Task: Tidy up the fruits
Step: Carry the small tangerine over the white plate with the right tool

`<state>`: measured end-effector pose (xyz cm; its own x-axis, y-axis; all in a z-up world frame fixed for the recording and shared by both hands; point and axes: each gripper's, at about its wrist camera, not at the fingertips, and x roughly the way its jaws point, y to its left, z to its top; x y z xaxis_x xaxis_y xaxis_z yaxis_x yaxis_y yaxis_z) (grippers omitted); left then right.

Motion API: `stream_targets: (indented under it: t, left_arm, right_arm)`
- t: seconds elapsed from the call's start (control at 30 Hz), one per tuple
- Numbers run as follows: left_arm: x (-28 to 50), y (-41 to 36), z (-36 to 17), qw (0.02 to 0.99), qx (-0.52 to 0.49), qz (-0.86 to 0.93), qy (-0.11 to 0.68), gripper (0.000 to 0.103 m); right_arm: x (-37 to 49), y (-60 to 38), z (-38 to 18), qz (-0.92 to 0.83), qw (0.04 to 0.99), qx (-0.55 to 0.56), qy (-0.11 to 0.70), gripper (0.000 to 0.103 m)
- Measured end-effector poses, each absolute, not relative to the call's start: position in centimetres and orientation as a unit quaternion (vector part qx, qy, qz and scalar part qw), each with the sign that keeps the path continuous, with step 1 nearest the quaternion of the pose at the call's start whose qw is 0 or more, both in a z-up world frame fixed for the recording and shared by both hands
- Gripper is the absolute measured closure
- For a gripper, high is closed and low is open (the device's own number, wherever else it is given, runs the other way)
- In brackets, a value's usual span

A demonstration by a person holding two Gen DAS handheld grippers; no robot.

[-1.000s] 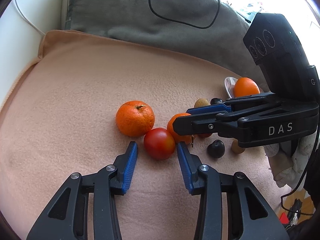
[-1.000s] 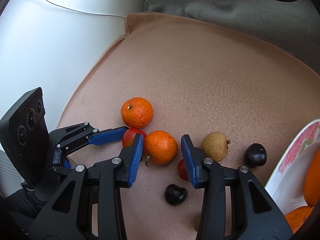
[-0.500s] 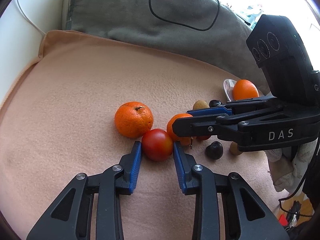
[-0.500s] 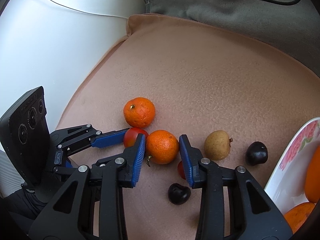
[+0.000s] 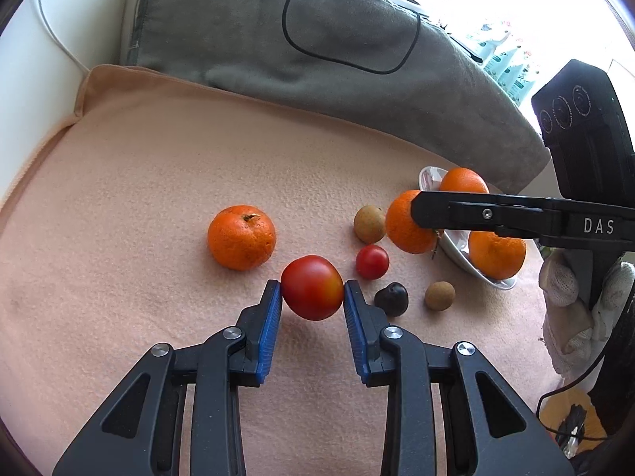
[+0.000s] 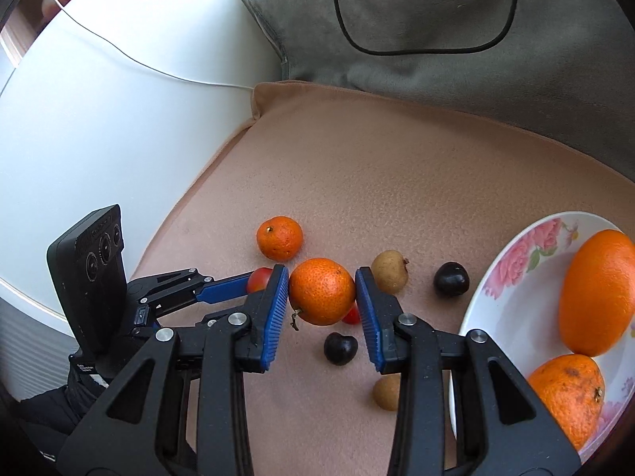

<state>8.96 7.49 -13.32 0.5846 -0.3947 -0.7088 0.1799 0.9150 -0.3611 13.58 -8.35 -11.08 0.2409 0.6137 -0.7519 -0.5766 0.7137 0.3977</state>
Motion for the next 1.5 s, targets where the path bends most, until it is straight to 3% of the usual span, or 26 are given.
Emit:
stream_targets:
  t: [0.37,0.7,1.5]
  left_arm:
    - [9.8,3.8,-11.5,0.883,-0.118,-0.206,0.405,0.073]
    - [11.6,-1.2,-10.8,0.878,-0.097,-0.246,0.4,0.073]
    - [12.8,-7.1,-9.9,0.889,-0.011,-0.239,0.392,0.073]
  right_arm:
    - [11.2,-20.3,-8.2,0.307,0.837,0.098,0.442,0.066]
    - [10.6,-26.9,-9.0,0.251,0.854,0.134,0.435,0.066]
    - [10.6,-29.6,-11.0,0.166,0.885,0.082,0.426,0.066]
